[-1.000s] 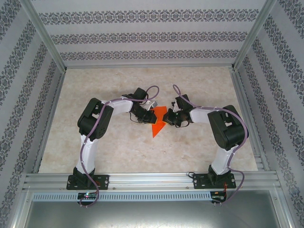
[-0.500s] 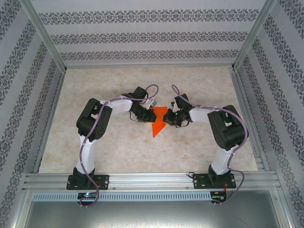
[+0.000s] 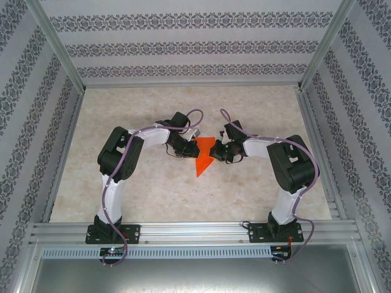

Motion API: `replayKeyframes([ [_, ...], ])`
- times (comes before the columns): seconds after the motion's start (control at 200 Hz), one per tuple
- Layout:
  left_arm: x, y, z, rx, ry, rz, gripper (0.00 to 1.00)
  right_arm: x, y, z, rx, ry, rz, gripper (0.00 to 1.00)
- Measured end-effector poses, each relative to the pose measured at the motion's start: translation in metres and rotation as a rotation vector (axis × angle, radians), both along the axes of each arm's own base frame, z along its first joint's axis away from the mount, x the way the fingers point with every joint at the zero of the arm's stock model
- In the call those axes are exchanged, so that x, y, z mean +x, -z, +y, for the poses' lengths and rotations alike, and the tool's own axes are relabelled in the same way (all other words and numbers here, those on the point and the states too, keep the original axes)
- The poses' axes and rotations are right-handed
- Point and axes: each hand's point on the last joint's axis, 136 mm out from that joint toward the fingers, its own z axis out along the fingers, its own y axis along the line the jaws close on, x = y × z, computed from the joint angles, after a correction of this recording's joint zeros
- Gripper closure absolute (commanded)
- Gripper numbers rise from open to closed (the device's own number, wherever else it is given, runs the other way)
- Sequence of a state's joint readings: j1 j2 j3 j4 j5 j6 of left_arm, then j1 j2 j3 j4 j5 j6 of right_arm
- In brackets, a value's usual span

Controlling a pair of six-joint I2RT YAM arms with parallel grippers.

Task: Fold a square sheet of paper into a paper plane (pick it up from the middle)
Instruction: Fourth fold the wing at the center of the table.

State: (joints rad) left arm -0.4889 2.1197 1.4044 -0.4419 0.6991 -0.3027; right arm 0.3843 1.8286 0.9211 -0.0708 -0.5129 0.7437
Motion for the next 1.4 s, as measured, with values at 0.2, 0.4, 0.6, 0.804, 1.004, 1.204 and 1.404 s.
replayKeyframes([
  [0.2, 0.0, 0.001, 0.0, 0.001, 0.0, 0.001, 0.89, 0.0, 0.0, 0.0, 0.001, 0.0, 0.0, 0.92],
  [0.4, 0.0, 0.002, 0.0, 0.001, 0.003, 0.001, 0.9, 0.0, -0.009, 0.002, 0.019, 0.008, -0.01, 0.84],
  [0.6, -0.001, 0.002, -0.001, -0.005, 0.006, 0.003, 0.91, -0.005, -0.027, 0.015, 0.065, -0.008, -0.036, 0.85],
  [0.804, 0.0, 0.002, -0.001, -0.007, 0.009, -0.002, 0.92, -0.009, -0.029, 0.021, 0.076, -0.017, -0.03, 0.89],
  [1.004, -0.001, 0.002, -0.001, -0.012, 0.01, -0.003, 0.92, -0.012, -0.031, 0.027, 0.082, -0.028, -0.032, 0.89],
  [1.204, 0.0, 0.002, -0.001, -0.03, 0.01, -0.001, 0.95, -0.011, -0.032, 0.03, 0.091, -0.035, -0.035, 0.9],
  [1.404, 0.0, 0.003, -0.001, -0.045, 0.01, -0.004, 0.95, -0.011, -0.032, 0.034, 0.091, -0.045, -0.034, 0.83],
])
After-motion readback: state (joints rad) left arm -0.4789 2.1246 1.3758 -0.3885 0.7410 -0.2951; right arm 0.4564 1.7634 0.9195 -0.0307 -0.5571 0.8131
